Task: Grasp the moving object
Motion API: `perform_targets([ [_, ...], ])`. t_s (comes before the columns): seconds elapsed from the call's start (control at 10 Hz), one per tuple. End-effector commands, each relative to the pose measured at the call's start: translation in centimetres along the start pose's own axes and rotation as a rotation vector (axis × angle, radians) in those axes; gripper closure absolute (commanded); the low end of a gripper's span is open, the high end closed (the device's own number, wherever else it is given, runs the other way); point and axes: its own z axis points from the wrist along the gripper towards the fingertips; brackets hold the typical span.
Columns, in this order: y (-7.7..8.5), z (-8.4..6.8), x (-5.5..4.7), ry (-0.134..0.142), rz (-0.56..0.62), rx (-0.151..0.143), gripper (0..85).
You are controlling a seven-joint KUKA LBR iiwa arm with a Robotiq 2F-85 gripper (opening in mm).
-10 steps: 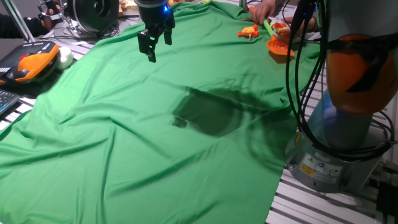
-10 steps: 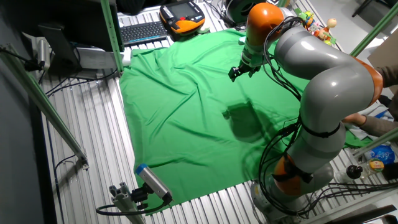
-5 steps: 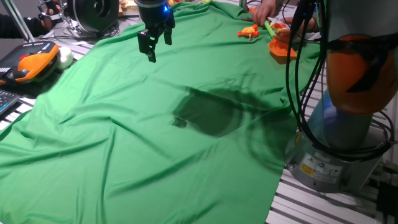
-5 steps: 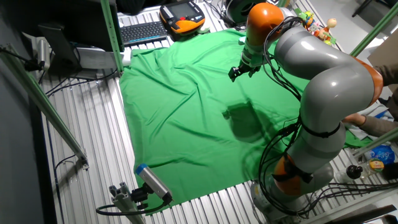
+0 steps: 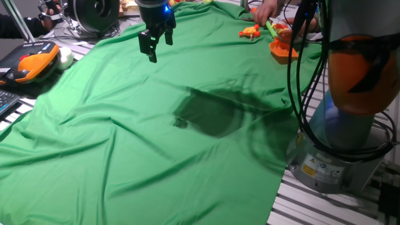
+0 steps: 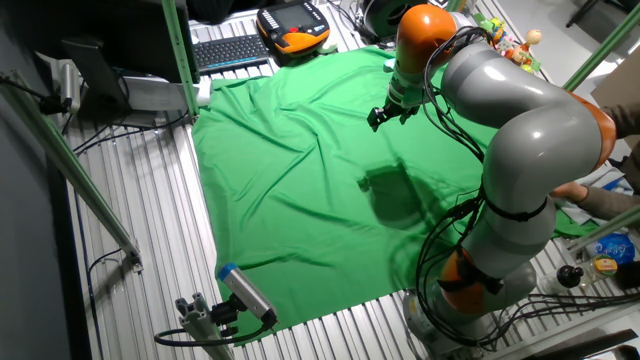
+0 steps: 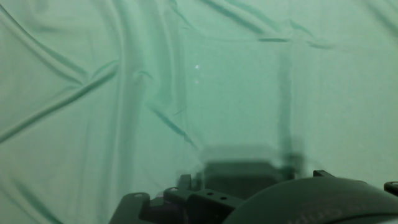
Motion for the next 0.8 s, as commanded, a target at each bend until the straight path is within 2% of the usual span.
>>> perform_targets([
  [0.0,-0.02,-0.02,0.00,0.244,-0.245,0.097,85.0],
  [0.7,-0.02,-0.02,0.06,0.236,-0.247,0.097,85.0],
])
